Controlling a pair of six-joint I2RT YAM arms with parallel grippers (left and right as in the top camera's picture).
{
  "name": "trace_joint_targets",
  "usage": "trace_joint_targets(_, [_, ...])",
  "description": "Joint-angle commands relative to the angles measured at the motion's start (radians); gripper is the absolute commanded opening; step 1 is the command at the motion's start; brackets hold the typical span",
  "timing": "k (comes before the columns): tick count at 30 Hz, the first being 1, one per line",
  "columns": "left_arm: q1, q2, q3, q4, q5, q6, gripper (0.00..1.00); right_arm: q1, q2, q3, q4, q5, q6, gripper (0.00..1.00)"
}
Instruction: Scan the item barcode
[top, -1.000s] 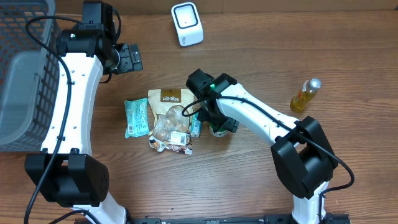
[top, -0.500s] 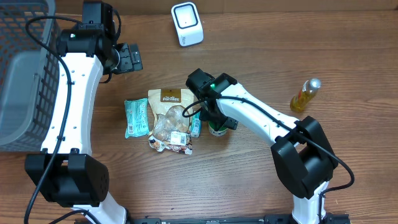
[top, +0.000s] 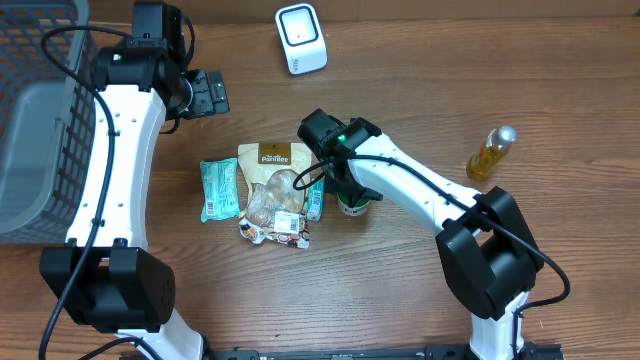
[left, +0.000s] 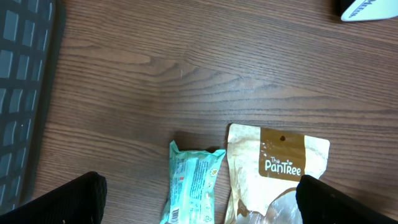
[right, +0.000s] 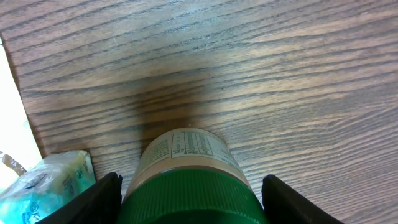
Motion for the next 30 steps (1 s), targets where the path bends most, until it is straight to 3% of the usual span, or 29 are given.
trace_joint_targets(1, [-0.006, -0.008, 0.012, 0.0, 0.002, -0.003, 1.0, 0.002, -0.002, -0.002, -0.01, 0.006, -0.025, 0.73])
trace_joint_targets(4, [-0.006, -0.008, 0.012, 0.0, 0.002, -0.003, 1.0, 0.002, -0.002, -0.002, -0.014, -0.01, -0.013, 0.73])
trace_joint_targets(5, [-0.006, -0.008, 0.012, 0.0, 0.002, -0.003, 0.99, 0.002, -0.002, -0.002, -0.013, -0.017, -0.005, 0.8])
trace_joint_targets(6, [-0.006, -0.008, 0.012, 0.0, 0.002, -0.003, 1.0, 0.002, -0.002, -0.002, -0.015, -0.024, 0.007, 0.97])
trace_joint_targets(7, [-0.006, -0.008, 0.012, 0.0, 0.002, -0.003, 1.0, 0.002, -0.002, -0.002, -0.017, -0.032, 0.016, 1.0])
trace_joint_targets(20, [-0.006, -0.008, 0.012, 0.0, 0.002, -0.003, 1.0, 0.002, -0.002, -0.002, -0.02, -0.143, 0.067, 1.0])
trace_joint_targets(26, [-0.006, -0.008, 0.012, 0.0, 0.002, -0.003, 1.0, 0.002, -0.002, -0.002, -0.012, -0.142, 0.066, 0.79])
trace_joint_targets(30, [-0.006, -0.008, 0.012, 0.0, 0.002, -0.003, 1.0, 0.002, -0.002, -0.002, -0.012, -0.136, 0.066, 0.78])
